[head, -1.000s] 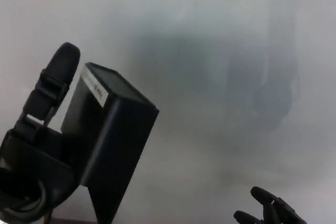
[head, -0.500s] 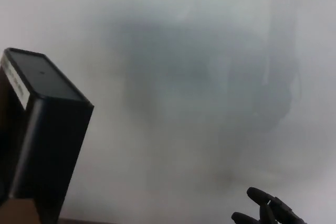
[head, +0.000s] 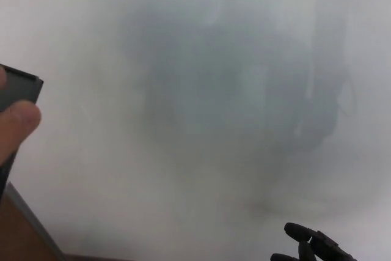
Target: A magnetic marker holder is on the left hand side of the white board, the robot put the index and middle finger into the opening of the container and pull off the magnetic holder and hand it to a human on the left hand side.
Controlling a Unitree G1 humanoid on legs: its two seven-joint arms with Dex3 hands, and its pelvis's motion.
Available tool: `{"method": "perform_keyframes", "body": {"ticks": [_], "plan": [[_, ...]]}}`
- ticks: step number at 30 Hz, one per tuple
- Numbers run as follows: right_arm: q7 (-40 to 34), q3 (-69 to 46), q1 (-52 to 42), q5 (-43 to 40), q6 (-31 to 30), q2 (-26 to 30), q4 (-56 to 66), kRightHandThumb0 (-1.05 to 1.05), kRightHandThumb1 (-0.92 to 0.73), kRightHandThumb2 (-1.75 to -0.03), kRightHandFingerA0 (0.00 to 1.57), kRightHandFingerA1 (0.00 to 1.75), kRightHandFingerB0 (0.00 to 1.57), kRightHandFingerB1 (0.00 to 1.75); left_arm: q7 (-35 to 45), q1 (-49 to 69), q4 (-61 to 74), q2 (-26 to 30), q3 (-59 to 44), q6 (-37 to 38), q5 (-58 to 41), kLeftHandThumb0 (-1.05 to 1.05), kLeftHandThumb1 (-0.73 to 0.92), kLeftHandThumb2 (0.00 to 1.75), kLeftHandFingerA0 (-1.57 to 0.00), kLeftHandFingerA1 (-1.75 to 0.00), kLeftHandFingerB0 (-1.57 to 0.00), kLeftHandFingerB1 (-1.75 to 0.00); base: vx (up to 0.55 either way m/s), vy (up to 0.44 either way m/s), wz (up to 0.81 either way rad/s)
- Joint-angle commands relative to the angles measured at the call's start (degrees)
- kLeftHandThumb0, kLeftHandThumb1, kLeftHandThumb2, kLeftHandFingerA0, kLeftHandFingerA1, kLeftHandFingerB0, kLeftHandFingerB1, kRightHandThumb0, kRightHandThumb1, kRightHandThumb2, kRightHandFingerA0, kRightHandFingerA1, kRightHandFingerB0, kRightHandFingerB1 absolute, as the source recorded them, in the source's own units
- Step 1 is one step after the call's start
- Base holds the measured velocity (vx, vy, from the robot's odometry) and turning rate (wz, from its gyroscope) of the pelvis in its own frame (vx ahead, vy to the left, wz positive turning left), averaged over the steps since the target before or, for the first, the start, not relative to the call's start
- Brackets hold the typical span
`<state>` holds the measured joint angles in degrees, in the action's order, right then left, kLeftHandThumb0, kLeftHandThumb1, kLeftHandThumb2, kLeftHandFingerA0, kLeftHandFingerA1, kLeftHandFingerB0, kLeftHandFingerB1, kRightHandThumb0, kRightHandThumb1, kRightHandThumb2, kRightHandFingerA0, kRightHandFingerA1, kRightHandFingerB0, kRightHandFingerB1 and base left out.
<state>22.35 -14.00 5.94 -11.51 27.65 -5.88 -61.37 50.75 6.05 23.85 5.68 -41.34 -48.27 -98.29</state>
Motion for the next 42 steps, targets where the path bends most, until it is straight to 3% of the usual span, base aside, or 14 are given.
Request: {"method": "perform_keyframes", "body": {"ticks": [1,6,7,12,17,18,30,31,32,35,36,37,38,42], "plan": [[-4.1,1.4,-1.0,3.0,4.3,1.4,-0.7,-0.57,-0.79,-0.64,0.69,0.57,0.63,0.51,1.6,1.0,0.3,1.2,1.3,3.1,-5.5,-0.9,0.59,0.59,-0.43,-0.35,-0.25,-0.31,0.0,0.0,0.0],[-5.0,2.2,-1.1,3.6,5.2,1.6,-0.9,-0.57,-0.8,-0.64,0.69,0.57,0.62,0.51,0.3,1.3,0.2,1.2,3.0,4.3,-5.2,-0.92,0.61,0.6,-0.4,-0.34,-0.2,-0.31,0.0,0.0,0.0],[-5.6,2.7,-1.2,4.3,5.6,1.8,-0.9,-0.58,-0.79,-0.64,0.7,0.57,0.63,0.51,0.3,1.1,-0.4,1.3,3.7,4.6,-4.3,-0.93,0.53,0.91,-0.3,-0.45,-0.16,-0.41,0.0,0.0,0.0],[-6.6,3.6,-1.3,5.3,7.0,2.0,-1.3,-0.58,-0.8,-0.64,0.71,0.57,0.63,0.51,0.9,1.0,-1.2,1.3,4.5,7.7,0.9,-0.96,0.78,0.65,-0.48,-0.35,-0.21,-0.31,0.0,0.0,0.0],[-7.3,4.2,-1.3,5.9,7.5,2.2,-1.5,-0.58,-0.8,-0.64,0.7,0.58,0.61,0.51,1.3,1.7,-1.9,1.4,5.8,8.4,2.5,-0.95,0.78,0.65,-0.45,-0.35,-0.21,-0.31,0.0,0.0,0.0],[-7.4,4.3,-1.2,5.8,7.5,2.1,-1.6,-0.57,-0.8,-0.64,0.7,0.58,0.62,0.51,1.7,1.9,-2.6,1.8,6.7,8.1,2.9,-0.96,0.62,1.02,-0.31,-0.44,-0.04,-0.35,0.0,0.0,0.0],[-9.6,5.8,-1.3,7.8,8.4,2.6,-2.0,-0.58,-0.81,-0.64,0.72,0.57,0.62,0.5,5.6,2.8,-9.0,2.2,13.4,6.9,6.2,-1.05,0.62,0.93,-0.32,-0.43,-0.09,-0.24,0.0,0.0,0.0],[-9.6,5.8,-1.2,7.7,8.3,2.5,-2.0,-0.58,-0.81,-0.64,0.71,0.58,0.62,0.5,5.2,3.2,-10.0,2.5,13.9,6.4,6.5,-0.92,0.63,0.6,-0.4,-0.37,-0.13,-0.31,0.0,0.0,0.0],[-9.6,5.9,-1.4,7.9,8.4,2.6,-2.1,-0.57,-0.81,-0.64,0.71,0.58,0.62,0.5,5.2,3.6,-11.3,2.3,14.5,6.6,7.7,-0.91,0.52,0.89,-0.34,-0.48,-0.1,-0.34,0.0,0.0,0.0],[-9.6,6.3,-1.8,8.2,8.8,2.7,-2.2,-0.58,-0.81,-0.64,0.72,0.58,0.62,0.5,4.8,4.4,-16.0,2.1,16.4,7.1,11.7,-0.93,0.52,0.9,-0.34,-0.48,-0.12,-0.39,0.0,0.0,0.0],[-9.5,6.4,-2.1,8.1,9.1,2.8,-2.2,-0.58,-0.81,-0.64,0.73,0.58,0.63,0.5,4.1,5.0,-19.6,2.3,17.8,8.0,15.4,-1.0,0.67,0.61,-0.39,-0.38,-0.19,-0.33,0.0,0.0,0.0],[-9.4,6.5,-2.3,8.1,9.3,2.8,-2.2,-0.58,-0.81,-0.64,0.73,0.58,0.63,0.5,3.6,5.6,-22.3,2.4,19.0,9.1,18.7,-1.0,0.67,0.61,-0.39,-0.38,-0.19,-0.33,0.0,0.0,0.0],[-9.3,6.5,-2.6,8.1,9.5,2.7,-2.1,-0.57,-0.81,-0.64,0.72,0.59,0.64,0.51,4.0,5.8,-24.6,2.6,20.3,11.7,22.9,-1.05,0.6,0.98,-0.27,-0.44,-0.08,-0.29,0.0,0.0,0.0],[-9.1,6.6,-3.3,8.2,9.9,2.7,-1.9,-0.58,-0.8,-0.64,0.71,0.59,0.63,0.51,6.0,5.4,-33.0,3.5,24.6,18.8,33.4,-0.88,0.53,0.92,-0.2,-0.47,-0.06,-0.27,0.0,0.0,0.0]]}}
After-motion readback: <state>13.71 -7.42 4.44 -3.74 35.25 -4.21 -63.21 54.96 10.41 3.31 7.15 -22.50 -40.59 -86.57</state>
